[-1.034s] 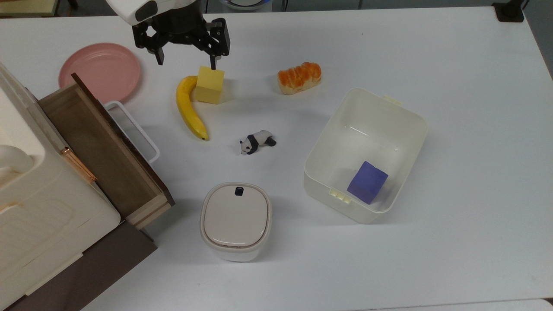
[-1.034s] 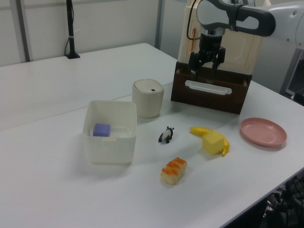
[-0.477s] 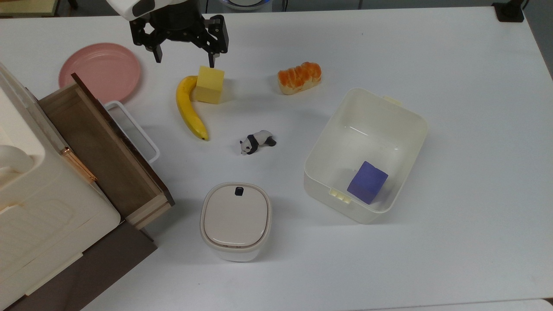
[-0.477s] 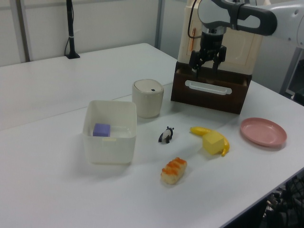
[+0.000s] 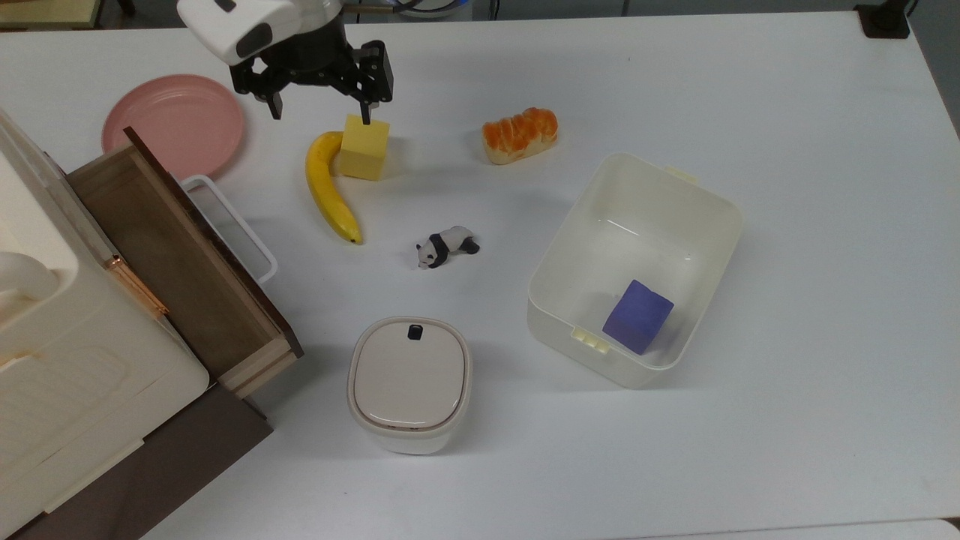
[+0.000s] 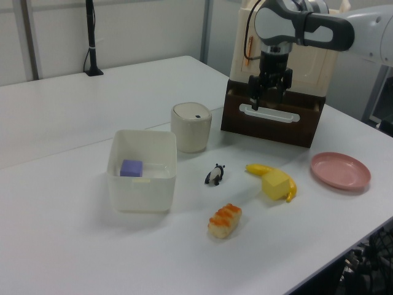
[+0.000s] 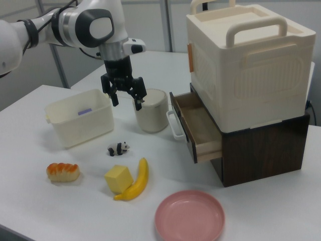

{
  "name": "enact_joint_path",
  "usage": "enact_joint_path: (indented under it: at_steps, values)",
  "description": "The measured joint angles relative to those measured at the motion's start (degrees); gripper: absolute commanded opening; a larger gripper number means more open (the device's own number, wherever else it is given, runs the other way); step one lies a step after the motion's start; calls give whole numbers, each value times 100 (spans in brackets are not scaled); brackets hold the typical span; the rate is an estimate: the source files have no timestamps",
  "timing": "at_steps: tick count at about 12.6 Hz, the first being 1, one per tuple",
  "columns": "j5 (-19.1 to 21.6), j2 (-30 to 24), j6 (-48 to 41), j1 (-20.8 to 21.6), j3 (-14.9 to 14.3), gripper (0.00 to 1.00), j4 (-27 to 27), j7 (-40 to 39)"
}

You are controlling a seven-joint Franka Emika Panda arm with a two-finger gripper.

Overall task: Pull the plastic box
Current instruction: 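Move the gripper over the plastic box and lower it inside the rim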

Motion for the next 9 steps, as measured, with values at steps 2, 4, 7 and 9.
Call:
enact_joint_path:
  at_steps: [2, 4, 7, 9]
  values:
    - [0, 35, 13, -1, 0, 100, -117, -148]
    - [65, 111, 106, 19, 55, 100, -127, -866]
    - [666, 360, 776, 459, 165, 100, -123, -1742]
    - [669, 586, 1201, 894, 199, 100, -113, -2058]
